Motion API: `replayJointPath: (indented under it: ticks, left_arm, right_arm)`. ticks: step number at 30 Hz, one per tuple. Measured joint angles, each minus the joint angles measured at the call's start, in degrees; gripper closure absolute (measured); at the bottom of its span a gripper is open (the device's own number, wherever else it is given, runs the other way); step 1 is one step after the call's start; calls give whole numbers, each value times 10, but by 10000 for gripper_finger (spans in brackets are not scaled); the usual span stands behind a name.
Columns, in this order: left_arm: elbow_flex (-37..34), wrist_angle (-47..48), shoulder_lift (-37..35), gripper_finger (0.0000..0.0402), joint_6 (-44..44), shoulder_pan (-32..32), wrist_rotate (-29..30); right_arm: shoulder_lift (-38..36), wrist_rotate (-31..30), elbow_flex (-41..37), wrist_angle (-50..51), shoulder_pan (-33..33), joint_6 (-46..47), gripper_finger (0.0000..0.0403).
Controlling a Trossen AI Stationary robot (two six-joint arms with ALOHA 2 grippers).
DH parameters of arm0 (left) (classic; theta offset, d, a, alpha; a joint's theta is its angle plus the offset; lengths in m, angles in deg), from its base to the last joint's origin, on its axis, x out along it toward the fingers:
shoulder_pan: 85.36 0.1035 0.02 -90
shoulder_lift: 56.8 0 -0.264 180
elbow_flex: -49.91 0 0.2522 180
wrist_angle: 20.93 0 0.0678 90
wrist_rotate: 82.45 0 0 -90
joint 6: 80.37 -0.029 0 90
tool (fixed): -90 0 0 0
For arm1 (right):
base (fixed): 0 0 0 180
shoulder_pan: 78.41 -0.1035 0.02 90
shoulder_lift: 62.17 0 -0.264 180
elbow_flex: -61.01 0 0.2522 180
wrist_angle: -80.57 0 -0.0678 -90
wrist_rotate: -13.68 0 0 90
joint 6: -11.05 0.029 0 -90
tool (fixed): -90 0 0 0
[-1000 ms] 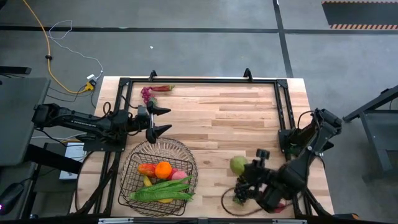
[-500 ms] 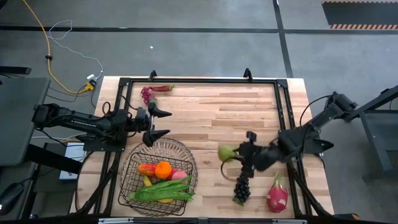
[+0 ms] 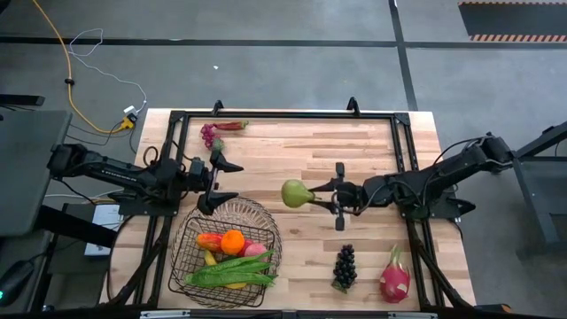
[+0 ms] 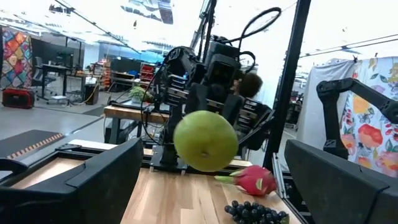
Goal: Build produce basket
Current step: Put the green pear into the black wire basket
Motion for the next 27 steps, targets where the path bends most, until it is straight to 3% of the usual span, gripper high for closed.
replayJointPath:
  ticks: [7, 16, 21, 27]
  left_arm:
    - [16, 25, 21, 21, 5, -26, 55]
    - [129, 177, 103, 21, -2, -59, 96]
    - [151, 185, 125, 21, -19, -81, 90]
    - [152, 180, 123, 21, -33, -94, 123]
  right_arm:
    - [2, 0, 0, -6, 3, -18, 288]
    - [15, 1, 0, -32, 7, -30, 288]
    - [33, 2, 0, -64, 7, -48, 288]
    - [37, 21, 0, -76, 7, -56, 288]
